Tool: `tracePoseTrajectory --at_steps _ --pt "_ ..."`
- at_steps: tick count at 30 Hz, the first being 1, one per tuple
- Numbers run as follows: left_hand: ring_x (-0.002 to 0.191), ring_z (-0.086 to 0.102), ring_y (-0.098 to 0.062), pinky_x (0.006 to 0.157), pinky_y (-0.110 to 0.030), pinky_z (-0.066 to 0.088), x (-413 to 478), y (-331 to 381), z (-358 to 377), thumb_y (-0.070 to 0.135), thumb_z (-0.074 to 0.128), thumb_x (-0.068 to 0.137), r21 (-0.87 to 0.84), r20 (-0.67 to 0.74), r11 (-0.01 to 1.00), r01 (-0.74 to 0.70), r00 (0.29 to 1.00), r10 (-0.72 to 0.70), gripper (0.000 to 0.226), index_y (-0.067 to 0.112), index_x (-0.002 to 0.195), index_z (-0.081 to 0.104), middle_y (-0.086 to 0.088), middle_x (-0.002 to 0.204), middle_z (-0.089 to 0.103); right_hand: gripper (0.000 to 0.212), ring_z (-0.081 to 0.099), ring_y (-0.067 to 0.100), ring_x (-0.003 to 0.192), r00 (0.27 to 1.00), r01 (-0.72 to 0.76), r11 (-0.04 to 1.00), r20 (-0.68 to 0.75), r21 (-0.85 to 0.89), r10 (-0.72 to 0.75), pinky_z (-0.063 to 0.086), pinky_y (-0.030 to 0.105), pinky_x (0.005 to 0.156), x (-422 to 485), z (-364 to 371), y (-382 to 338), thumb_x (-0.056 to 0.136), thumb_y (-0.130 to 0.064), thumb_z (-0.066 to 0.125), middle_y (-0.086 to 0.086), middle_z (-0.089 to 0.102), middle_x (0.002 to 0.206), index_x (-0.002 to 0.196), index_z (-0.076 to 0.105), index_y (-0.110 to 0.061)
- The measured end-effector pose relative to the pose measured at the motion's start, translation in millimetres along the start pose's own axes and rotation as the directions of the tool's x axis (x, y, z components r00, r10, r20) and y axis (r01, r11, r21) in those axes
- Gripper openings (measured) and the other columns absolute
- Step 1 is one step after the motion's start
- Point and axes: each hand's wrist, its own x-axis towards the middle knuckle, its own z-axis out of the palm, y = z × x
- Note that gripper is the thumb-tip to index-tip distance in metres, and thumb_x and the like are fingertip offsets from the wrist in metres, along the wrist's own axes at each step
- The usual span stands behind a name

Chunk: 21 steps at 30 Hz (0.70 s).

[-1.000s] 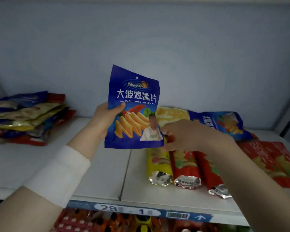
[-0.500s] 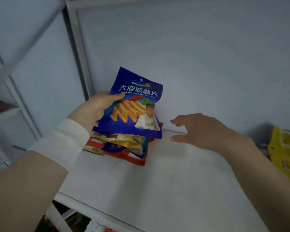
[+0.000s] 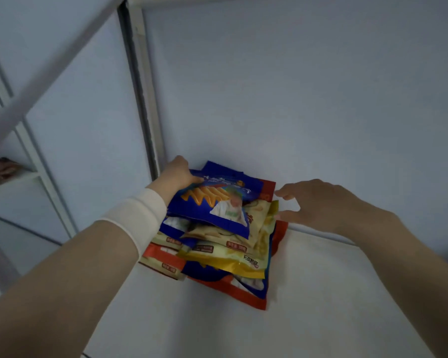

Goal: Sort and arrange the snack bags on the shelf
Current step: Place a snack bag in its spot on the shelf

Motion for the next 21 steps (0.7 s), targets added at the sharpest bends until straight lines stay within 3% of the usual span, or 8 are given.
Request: tracePoseTrajectory --at_steps 6,9,11,16,21 --pt "0.116 0.052 -0.03 0.092 -0.034 0.043 11.8 6.1 -1.2 0.036 0.061 0.088 0.311 0.098 0.934 -0.175 0.984 0.152 0.057 0.004 0.132 0.043 -0.016 0.13 0.052 0.05 0.051 0.016 0.119 0.995 -0.095 0.995 0.022 -0.025 0.095 0.042 0.031 0.097 11.8 11.2 -5.5 0.088 -0.052 0.047 -0.003 0.054 0.131 0.131 0.047 -0.025" --pt "0.111 0.053 -0.03 0.089 -0.037 0.045 0.5 26.3 -3.8 0.038 0.057 0.09 0.49 0.106 0.795 -0.359 0.929 0.354 0.053 0.008 0.131 0.042 -0.015 0.127 0.053 0.053 0.048 0.017 0.122 0.991 -0.128 0.991 0.037 -0.031 0.129 0.041 0.032 0.098 8.7 17.5 0.4 0.088 -0.052 0.047 -0.002 0.051 0.135 0.134 0.043 -0.026" --pt "0.11 0.054 -0.028 0.086 -0.036 0.044 -16.2 47.9 -2.4 0.039 0.053 0.092 0.568 0.188 0.666 -0.484 0.864 0.468 0.051 0.01 0.131 0.04 -0.012 0.126 0.053 0.059 0.045 0.018 0.126 0.986 -0.161 0.986 0.035 -0.049 0.163 0.039 0.033 0.1 1.8 20.9 8.4 0.089 -0.052 0.047 -0.002 0.046 0.14 0.14 0.035 -0.026" --pt "0.107 0.054 -0.023 0.077 -0.031 0.042 -70.7 112.9 29.3 0.043 0.051 0.092 0.608 0.458 0.411 -0.679 0.723 0.518 0.052 0.011 0.132 0.042 -0.009 0.123 0.055 0.061 0.044 0.019 0.128 0.96 -0.279 0.958 0.019 -0.073 0.281 0.037 0.034 0.101 -44.2 26.3 52.5 0.087 -0.05 0.051 -0.003 0.045 0.141 0.141 0.034 -0.027" --pt "0.116 0.051 -0.025 0.093 -0.033 0.044 -130.0 191.1 98.5 0.045 0.052 0.091 0.515 0.575 0.371 -0.773 0.632 0.519 0.058 0.011 0.137 0.04 -0.008 0.131 0.051 0.063 0.04 0.018 0.132 0.914 -0.404 0.912 0.014 -0.069 0.406 0.034 0.034 0.106 -121.6 27.7 132.9 0.086 -0.051 0.053 -0.003 0.042 0.144 0.141 0.034 -0.028"
